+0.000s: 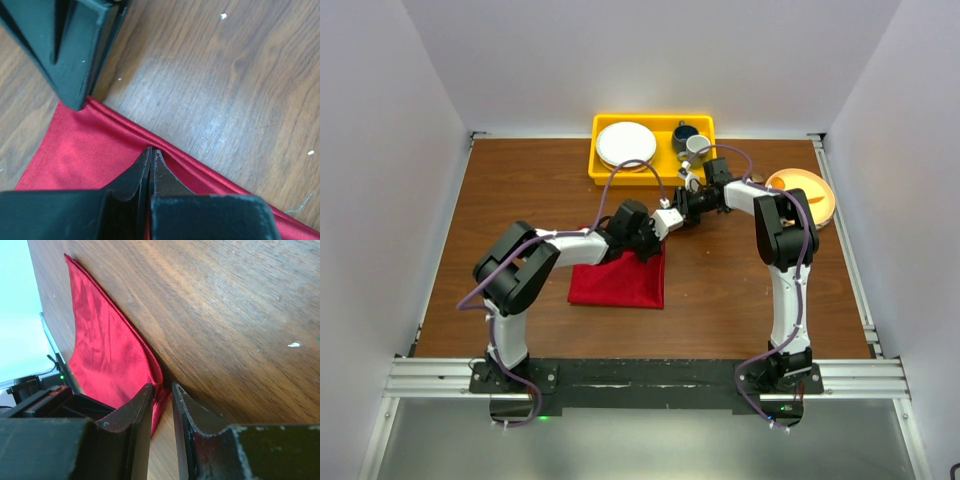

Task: Fold the napkin into a case and place the utensils inside
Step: Smooth out the lower triangle-folded napkin at the center of the board.

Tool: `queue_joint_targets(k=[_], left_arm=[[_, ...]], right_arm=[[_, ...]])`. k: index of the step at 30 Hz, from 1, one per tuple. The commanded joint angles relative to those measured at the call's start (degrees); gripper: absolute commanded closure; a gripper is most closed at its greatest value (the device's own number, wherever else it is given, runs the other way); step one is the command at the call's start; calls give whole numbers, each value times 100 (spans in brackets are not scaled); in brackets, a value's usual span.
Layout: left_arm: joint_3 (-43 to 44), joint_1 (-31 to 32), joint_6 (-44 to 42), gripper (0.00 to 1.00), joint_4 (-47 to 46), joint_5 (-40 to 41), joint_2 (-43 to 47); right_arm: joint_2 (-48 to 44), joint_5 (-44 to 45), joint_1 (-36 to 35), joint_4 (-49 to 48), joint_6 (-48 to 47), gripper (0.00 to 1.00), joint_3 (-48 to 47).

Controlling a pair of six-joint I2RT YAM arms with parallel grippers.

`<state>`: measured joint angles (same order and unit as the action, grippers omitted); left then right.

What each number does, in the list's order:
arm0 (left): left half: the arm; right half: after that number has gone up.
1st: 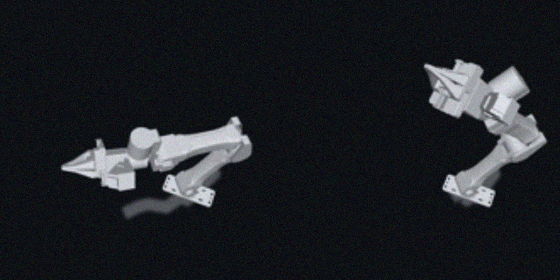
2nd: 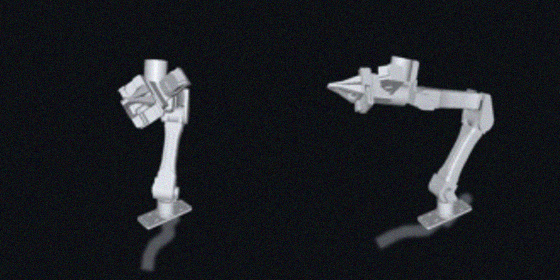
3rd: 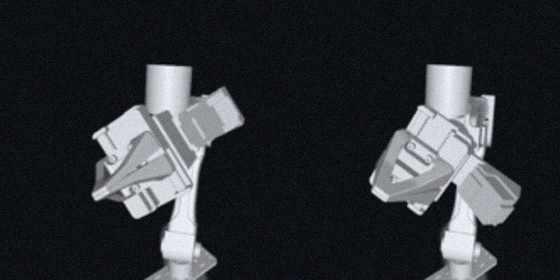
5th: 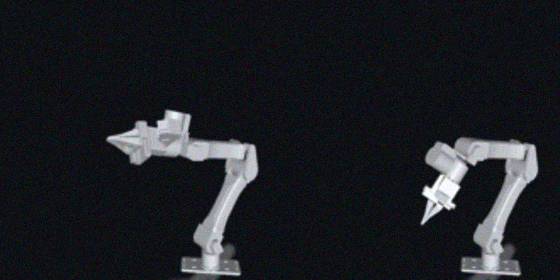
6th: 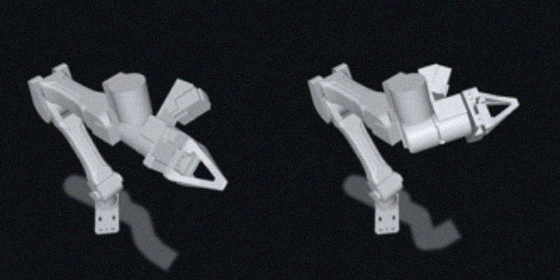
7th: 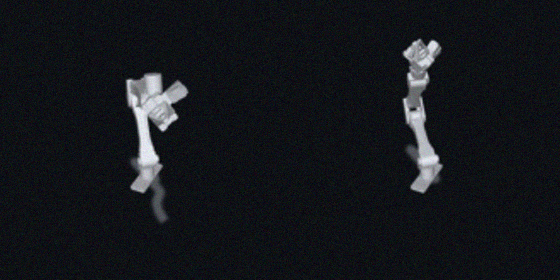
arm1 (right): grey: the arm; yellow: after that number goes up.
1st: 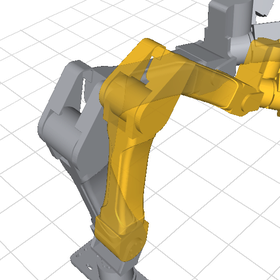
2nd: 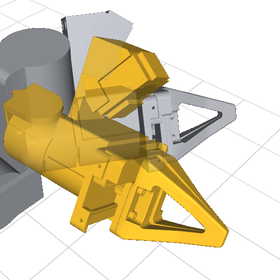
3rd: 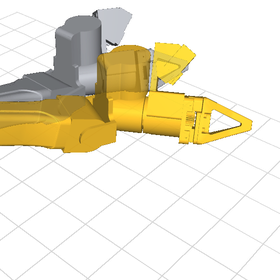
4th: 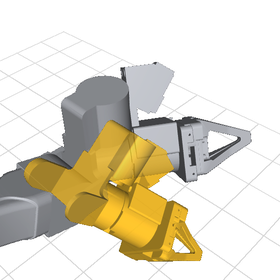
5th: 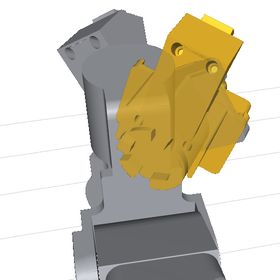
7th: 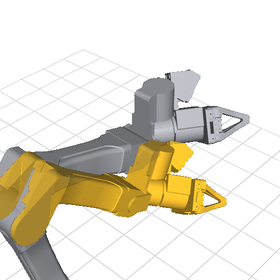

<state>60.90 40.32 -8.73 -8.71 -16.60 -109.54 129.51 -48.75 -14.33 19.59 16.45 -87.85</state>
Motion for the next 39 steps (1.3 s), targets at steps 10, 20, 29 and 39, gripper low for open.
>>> queue_joint_targets(k=[10, 20, 29, 39], left_arm=[[80, 82, -261, 100, 80, 298, -314], [0, 82, -322, 100, 62, 245, -305], [-26, 73, -278, 100, 54, 236, -314], [-96, 73, -234, 100, 10, 245, -296]], right_arm=[[250, 542, -17, 237, -291, 60, -91], [233, 446, -202, 765, -976, 78, -522], [-250, 77, -298, 809, -1477, 100, -233], [-400, 33, -483, 1020, -1742, 100, 145]])
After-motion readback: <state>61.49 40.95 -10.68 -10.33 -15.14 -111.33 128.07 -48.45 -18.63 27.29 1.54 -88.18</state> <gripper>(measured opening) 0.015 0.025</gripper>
